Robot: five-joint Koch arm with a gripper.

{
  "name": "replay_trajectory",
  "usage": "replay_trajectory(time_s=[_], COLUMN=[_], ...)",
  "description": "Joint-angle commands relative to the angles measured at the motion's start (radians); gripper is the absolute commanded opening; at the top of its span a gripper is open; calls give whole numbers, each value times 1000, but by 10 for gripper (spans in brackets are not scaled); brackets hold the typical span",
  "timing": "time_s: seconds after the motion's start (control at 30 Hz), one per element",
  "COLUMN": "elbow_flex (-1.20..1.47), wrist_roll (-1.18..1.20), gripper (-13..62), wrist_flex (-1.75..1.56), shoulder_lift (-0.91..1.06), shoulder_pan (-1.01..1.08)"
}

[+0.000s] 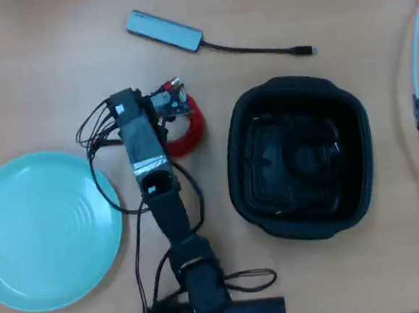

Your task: Put a black charging cable in a black bowl and put a red charging cable in a green bowl

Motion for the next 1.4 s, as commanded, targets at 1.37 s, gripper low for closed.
replay_trajectory(time_s=[1.37], elbow_flex=[-393], wrist_roll=[-137], gripper=[-70], wrist_flex=[-83], shoulder_lift=[563], shoulder_pan=[-680])
